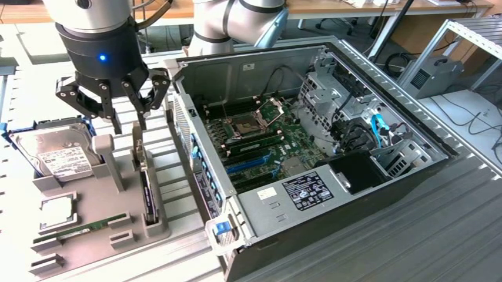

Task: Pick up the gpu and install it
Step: 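Pick up the gpu and move the gpu toward the slot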

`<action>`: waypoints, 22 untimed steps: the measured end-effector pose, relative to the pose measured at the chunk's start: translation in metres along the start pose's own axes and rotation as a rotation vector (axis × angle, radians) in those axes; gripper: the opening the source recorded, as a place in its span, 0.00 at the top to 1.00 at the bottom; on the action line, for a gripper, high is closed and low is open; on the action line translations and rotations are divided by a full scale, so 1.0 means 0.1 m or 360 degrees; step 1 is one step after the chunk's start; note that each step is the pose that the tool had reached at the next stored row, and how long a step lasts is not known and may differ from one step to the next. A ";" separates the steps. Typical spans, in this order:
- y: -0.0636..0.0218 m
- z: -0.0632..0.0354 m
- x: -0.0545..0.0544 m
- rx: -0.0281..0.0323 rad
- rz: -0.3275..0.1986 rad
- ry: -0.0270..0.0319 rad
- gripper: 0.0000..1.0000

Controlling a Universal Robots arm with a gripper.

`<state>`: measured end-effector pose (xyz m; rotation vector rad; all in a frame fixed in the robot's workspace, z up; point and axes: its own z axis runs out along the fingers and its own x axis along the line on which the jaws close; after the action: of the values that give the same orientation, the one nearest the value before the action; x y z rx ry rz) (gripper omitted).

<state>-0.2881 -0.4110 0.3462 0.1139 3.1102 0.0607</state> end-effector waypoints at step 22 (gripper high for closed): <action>-0.109 0.089 0.05 0.00000 -0.0003 0.00002 0.58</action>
<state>-0.2933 -0.4212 0.3367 0.1108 3.1104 0.0607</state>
